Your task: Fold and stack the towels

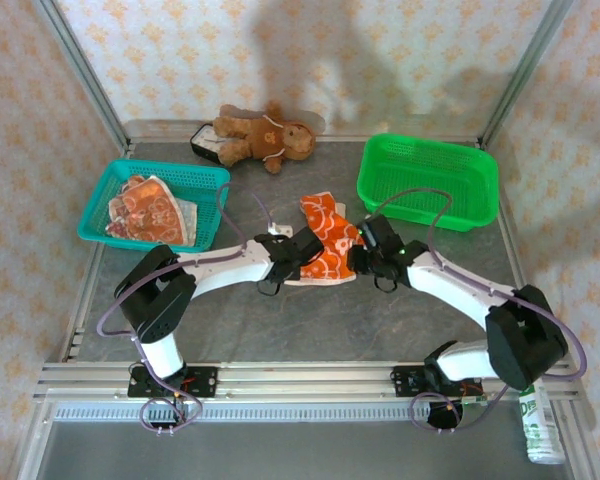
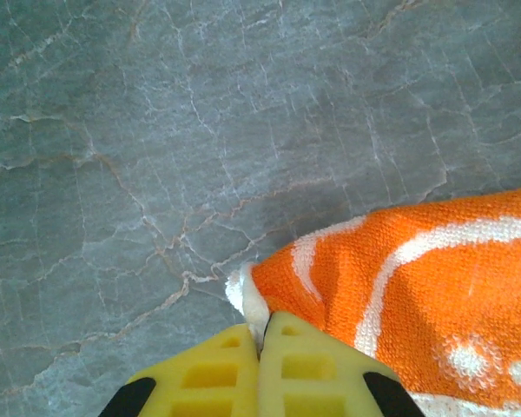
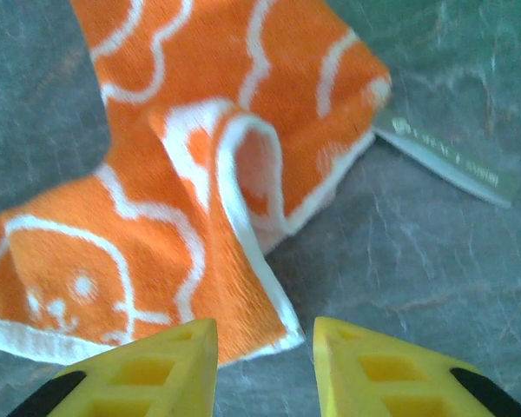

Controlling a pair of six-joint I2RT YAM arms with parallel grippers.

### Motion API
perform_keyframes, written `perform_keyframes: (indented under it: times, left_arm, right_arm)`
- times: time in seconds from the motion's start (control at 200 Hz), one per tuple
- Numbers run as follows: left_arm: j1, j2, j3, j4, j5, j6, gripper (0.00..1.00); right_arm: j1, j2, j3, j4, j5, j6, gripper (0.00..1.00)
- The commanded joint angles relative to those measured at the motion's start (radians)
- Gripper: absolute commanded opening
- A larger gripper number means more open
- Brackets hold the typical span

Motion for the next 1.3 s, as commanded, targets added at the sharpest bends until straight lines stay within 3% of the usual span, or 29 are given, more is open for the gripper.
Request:
perform_keyframes:
  times: [0.0, 0.275, 0.59, 0.946, 1.101, 1.296]
  left_arm:
    - [0.011, -0.009, 0.025, 0.007, -0.041, 0.019, 0.0]
    - [0.014, -0.006, 0.028, 0.011, -0.017, 0.013, 0.0]
    - [0.014, -0.004, 0.028, 0.009, -0.003, 0.008, 0.0]
    - [0.014, -0.014, 0.01, 0.014, 0.0, -0.008, 0.0]
    - [0.013, -0.012, 0.005, 0.016, 0.004, -0.016, 0.0]
    - [0.014, -0.01, 0.011, 0.013, 0.007, -0.019, 0.0]
  right_arm:
    - [-0.005, -0.033, -0.073, 0.053, -0.018, 0.033, 0.35]
    - [-0.002, 0.079, -0.081, 0.118, -0.06, 0.03, 0.27]
    - [0.008, 0.163, -0.049, 0.151, -0.057, 0.029, 0.33]
    - [0.013, 0.207, -0.014, 0.142, -0.056, 0.017, 0.32]
    - [0.065, 0.241, 0.018, 0.113, 0.021, -0.006, 0.32]
    - [0.108, 0.311, 0.014, 0.11, 0.065, 0.003, 0.2]
